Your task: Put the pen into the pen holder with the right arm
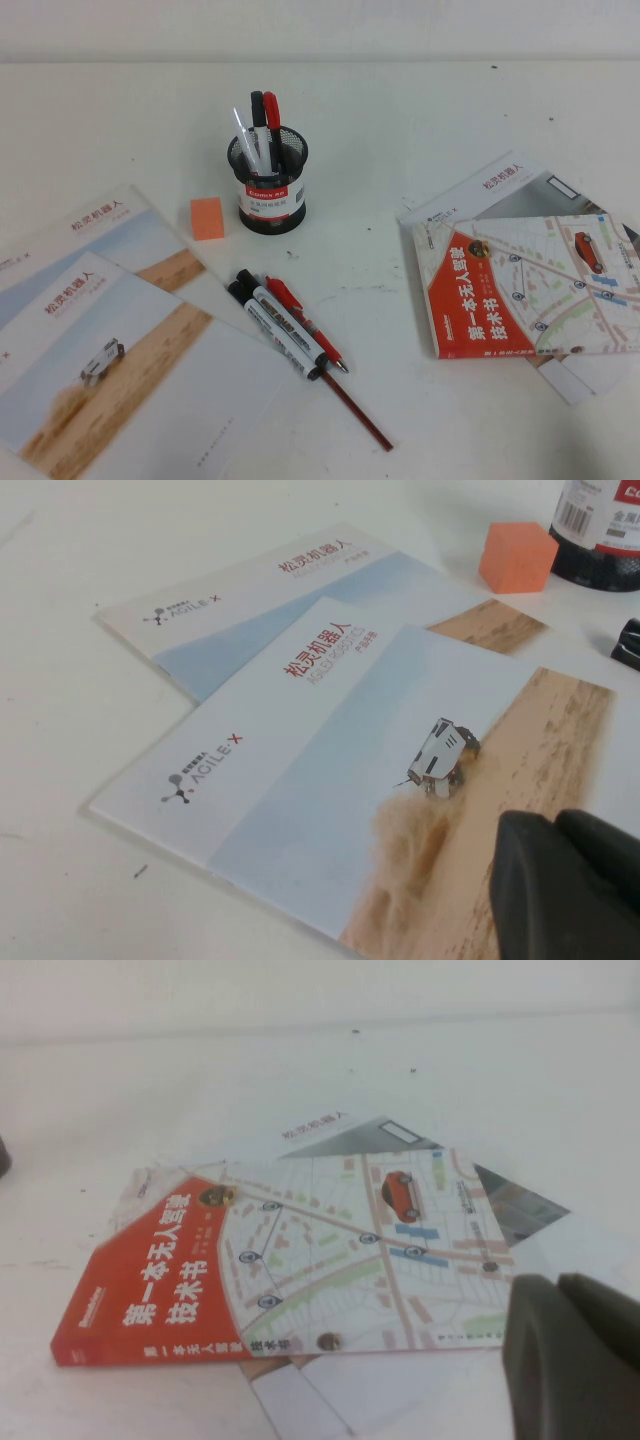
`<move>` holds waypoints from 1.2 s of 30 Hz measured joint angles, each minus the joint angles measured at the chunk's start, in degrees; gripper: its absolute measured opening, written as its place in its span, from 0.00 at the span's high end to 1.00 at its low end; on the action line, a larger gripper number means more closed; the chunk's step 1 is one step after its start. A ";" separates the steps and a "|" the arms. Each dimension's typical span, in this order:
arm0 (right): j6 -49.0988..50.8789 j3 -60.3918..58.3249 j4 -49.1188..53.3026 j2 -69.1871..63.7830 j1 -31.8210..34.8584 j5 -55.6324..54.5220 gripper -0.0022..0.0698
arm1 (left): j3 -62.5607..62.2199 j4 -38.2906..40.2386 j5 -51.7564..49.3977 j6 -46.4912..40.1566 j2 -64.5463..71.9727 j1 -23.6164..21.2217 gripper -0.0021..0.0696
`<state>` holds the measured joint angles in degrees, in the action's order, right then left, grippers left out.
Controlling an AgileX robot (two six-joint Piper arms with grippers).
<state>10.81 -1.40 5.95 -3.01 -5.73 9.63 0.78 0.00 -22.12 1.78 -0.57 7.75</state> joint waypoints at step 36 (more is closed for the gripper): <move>-8.67 0.00 -4.90 3.43 1.44 10.16 1.00 | 0.00 0.00 0.00 0.00 0.00 0.00 0.97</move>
<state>2.14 -1.40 1.05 0.42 -4.28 19.79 0.78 0.00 -22.12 1.78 -0.57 7.75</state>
